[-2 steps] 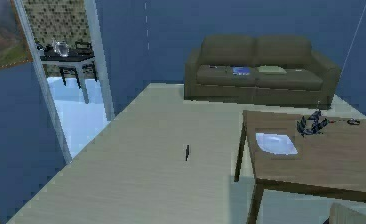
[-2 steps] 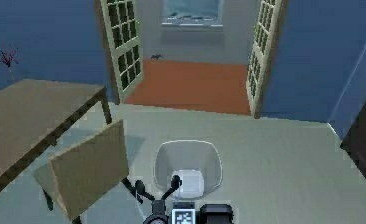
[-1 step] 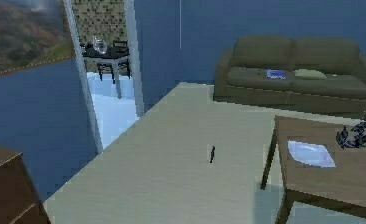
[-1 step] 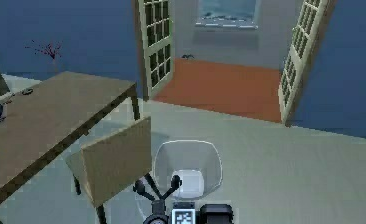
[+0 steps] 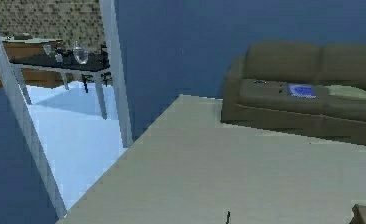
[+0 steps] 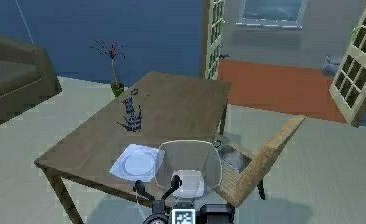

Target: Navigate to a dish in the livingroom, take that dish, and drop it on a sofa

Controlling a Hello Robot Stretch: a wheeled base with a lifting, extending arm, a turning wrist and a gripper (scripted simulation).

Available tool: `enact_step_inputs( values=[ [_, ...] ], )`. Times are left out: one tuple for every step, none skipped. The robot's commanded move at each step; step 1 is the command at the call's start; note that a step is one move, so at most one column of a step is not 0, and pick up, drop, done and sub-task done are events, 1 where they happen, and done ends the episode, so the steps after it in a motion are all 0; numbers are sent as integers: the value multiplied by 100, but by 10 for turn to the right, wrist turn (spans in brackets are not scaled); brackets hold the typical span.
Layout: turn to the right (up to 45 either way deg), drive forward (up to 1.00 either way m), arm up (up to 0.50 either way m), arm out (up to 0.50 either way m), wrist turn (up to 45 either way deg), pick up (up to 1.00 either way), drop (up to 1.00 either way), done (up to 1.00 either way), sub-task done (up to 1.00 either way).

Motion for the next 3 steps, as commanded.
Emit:
enact_step_inputs(
  values=[
    [-150,0,0,0,0,0,0,0,0],
    [0,90,0,0,0,0,0,0,0],
    [450,0,0,0,0,0,0,0,0]
  ],
)
